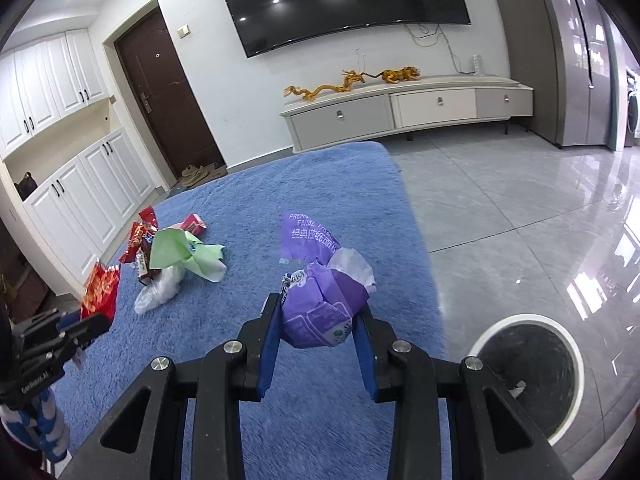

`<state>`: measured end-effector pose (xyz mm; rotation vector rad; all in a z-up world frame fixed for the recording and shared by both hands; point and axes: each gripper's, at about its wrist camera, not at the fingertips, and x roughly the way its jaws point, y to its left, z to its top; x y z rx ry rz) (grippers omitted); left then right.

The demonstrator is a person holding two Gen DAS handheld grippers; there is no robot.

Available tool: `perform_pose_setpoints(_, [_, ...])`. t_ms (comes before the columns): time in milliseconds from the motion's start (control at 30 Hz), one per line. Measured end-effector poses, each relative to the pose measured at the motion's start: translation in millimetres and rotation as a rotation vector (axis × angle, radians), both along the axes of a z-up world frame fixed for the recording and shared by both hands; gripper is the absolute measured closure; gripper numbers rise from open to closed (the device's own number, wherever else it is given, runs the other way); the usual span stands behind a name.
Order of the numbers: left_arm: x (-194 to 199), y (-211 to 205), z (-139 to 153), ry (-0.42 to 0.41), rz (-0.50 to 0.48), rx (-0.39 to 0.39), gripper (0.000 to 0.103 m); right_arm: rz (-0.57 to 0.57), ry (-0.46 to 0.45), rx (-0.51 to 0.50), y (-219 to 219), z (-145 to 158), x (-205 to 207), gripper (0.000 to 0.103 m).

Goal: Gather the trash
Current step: 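Carry both wrappers over the trash bin and open both tools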

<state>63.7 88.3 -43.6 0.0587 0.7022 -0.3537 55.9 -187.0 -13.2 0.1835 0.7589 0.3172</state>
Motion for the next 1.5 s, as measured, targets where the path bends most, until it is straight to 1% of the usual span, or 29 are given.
perform_pose_setpoints(167, [11, -18, 3, 0.006, -0.037, -0.002, 0.084, -0.054, 0.006, -0.002, -23, -4, -7, 0.071])
perform_pose_setpoints(333, [29, -45, 6, 0.016, -0.086, -0.001, 0.084, -0.124, 0.022, 0.005, -51, -11, -10, 0.071])
perform_pose_setpoints(567, [61, -109, 9, 0.031, -0.211, 0.013, 0.084, -0.268, 0.055, 0.015, -111, -27, -20, 0.071])
perform_pose_setpoints(700, [80, -163, 6, 0.056, -0.302, 0.021, 0.084, -0.361, 0.094, 0.023, -149, -41, -29, 0.071])
perform_pose_setpoints(800, [91, -208, 1, 0.073, -0.367, 0.037, 0.084, -0.422, 0.143, 0.026, -177, -56, -34, 0.071])
perform_pose_setpoints(900, [100, -255, -9, 0.104, -0.431, 0.055, 0.084, -0.457, 0.188, 0.025, -198, -69, -35, 0.071])
perform_pose_setpoints(1067, [118, -318, -28, 0.171, -0.490, 0.073, 0.084, -0.501, 0.251, 0.043, -228, -85, -28, 0.071])
perform_pose_setpoints(1167, [125, -339, -39, 0.215, -0.509, 0.070, 0.084, -0.517, 0.263, 0.042, -236, -87, -22, 0.071])
perform_pose_setpoints(1267, [126, -354, -48, 0.235, -0.519, 0.076, 0.083, -0.520, 0.271, 0.028, -239, -90, -18, 0.069])
perform_pose_setpoints(1367, [129, -363, -53, 0.258, -0.530, 0.053, 0.081, -0.520, 0.286, 0.002, -241, -94, -14, 0.068])
perform_pose_setpoints(1400, [131, -366, -54, 0.275, -0.537, 0.040, 0.077, -0.519, 0.288, 0.000, -241, -96, -14, 0.068])
perform_pose_setpoints(1433, [132, -365, -54, 0.288, -0.540, 0.027, 0.072, -0.520, 0.293, -0.001, -242, -97, -13, 0.060])
perform_pose_setpoints(1467, [133, -367, -55, 0.300, -0.539, 0.012, 0.058, -0.527, 0.299, -0.006, -243, -100, -12, 0.051])
perform_pose_setpoints(1500, [134, -368, -56, 0.305, -0.536, -0.004, 0.047, -0.534, 0.304, -0.009, -244, -101, -11, 0.049])
